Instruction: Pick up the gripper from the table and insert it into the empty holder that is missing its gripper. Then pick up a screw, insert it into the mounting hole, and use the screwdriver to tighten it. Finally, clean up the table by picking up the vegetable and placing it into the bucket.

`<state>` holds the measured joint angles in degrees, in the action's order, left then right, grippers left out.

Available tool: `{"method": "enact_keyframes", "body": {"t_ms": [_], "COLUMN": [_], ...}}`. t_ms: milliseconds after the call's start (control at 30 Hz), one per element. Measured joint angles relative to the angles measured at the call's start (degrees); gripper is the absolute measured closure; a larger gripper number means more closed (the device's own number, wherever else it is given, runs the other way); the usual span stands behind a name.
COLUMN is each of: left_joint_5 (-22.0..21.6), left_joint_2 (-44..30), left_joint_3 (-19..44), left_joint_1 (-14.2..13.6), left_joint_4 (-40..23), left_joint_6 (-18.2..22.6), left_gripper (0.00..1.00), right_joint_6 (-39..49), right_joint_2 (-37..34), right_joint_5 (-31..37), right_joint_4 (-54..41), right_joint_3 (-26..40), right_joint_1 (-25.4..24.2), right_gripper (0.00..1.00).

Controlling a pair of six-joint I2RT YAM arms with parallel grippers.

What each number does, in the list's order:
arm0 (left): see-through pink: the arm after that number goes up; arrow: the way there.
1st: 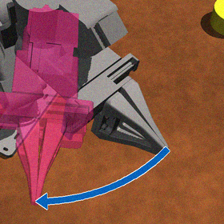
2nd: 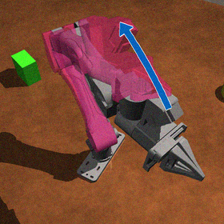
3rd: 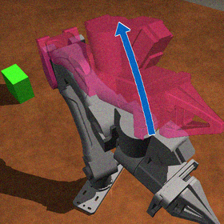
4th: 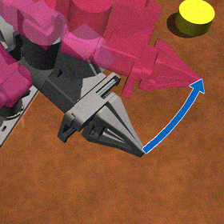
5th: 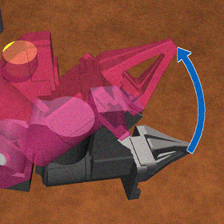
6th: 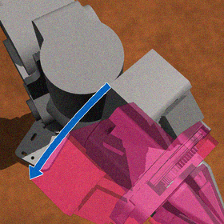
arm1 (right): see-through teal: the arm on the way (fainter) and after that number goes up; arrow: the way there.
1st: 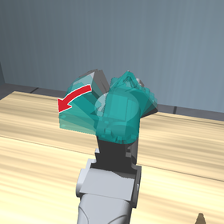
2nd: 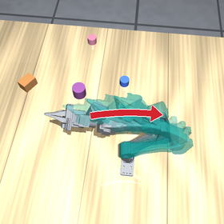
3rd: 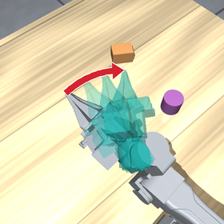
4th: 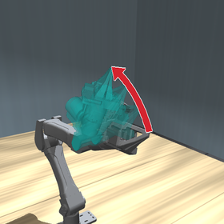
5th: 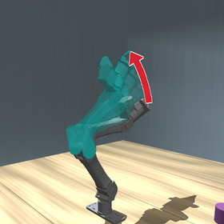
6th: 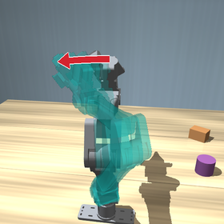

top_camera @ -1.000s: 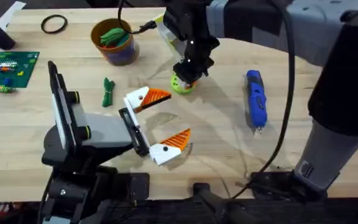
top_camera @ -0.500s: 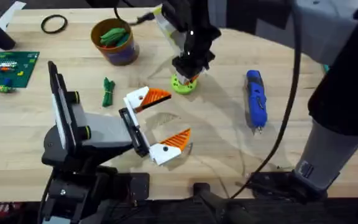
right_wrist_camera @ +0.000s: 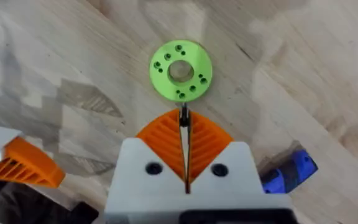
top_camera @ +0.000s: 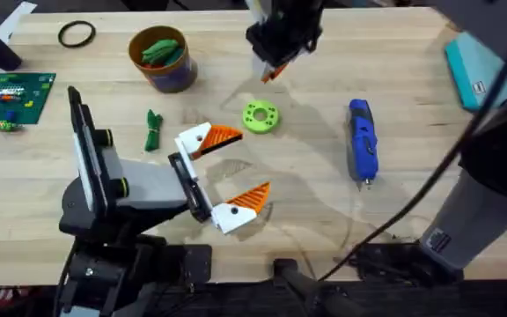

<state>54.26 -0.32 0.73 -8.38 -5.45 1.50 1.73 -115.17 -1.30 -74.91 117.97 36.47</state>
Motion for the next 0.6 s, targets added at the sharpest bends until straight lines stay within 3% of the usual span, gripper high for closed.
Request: {"method": "enact_keyframes", "body": {"t_ms": [267, 600], "left_joint_5": [-0.02, -0.02], "left_joint_2": [0.00, 0.00], "left_joint_3": [0.02, 0.00], "left_joint_1": [0.00, 0.00], "left_joint_4": [0.00, 0.00], "left_joint_6": [0.00, 0.00], "left_gripper": [0.013, 0.014], "right_joint_6": [1.93, 10.69], "right_joint_2": [3.19, 5.24], "right_joint_5": [0.02, -0.01], "right_joint_4": [-3.01, -6.73], "right_joint_3": [7.09, 11.41], "right_joint_1": [0.67, 10.14], "right_gripper": [0.998, 0.998]}}
